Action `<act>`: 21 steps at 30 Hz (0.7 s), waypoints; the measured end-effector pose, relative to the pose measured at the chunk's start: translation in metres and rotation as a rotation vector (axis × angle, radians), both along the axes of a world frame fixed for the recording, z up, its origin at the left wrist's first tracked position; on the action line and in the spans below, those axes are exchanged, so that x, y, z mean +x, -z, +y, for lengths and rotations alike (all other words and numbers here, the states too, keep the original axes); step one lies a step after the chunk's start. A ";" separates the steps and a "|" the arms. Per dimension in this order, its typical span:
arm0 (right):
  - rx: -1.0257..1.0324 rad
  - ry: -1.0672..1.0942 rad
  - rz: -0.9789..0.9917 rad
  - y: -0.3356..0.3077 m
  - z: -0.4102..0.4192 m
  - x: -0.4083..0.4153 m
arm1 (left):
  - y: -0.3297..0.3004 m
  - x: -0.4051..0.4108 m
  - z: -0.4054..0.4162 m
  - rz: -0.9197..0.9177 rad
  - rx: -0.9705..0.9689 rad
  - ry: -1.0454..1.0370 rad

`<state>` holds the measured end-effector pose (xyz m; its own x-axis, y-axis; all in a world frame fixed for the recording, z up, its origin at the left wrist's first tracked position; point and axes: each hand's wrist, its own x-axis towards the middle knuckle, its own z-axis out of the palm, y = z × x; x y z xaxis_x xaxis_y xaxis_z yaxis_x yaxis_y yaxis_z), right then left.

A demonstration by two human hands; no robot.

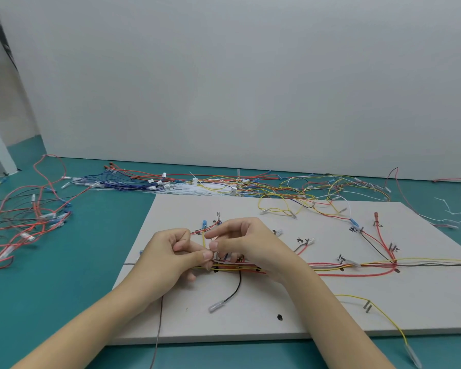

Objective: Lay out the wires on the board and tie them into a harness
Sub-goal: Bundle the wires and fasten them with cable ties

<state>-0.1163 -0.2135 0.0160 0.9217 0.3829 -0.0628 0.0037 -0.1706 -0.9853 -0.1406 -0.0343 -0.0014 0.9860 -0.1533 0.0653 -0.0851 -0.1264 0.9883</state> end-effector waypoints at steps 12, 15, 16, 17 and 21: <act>0.003 -0.031 -0.015 0.000 -0.001 0.001 | 0.005 0.002 0.000 -0.048 0.012 -0.029; 0.013 -0.030 -0.009 -0.001 -0.002 0.001 | 0.007 0.003 0.000 -0.053 0.004 -0.022; 0.016 -0.031 -0.003 -0.001 -0.002 0.001 | 0.008 0.003 0.000 -0.051 0.000 -0.019; 0.024 -0.034 0.003 -0.001 -0.003 0.002 | 0.008 0.003 0.000 -0.049 -0.002 -0.015; 0.081 -0.027 0.013 -0.001 -0.003 0.002 | 0.009 0.002 0.001 -0.060 0.012 -0.008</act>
<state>-0.1140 -0.2167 0.0166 0.9104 0.4114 -0.0429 -0.0062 -0.0902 -0.9959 -0.1389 -0.0336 -0.0107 0.9817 -0.1461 0.1221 -0.1426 -0.1395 0.9799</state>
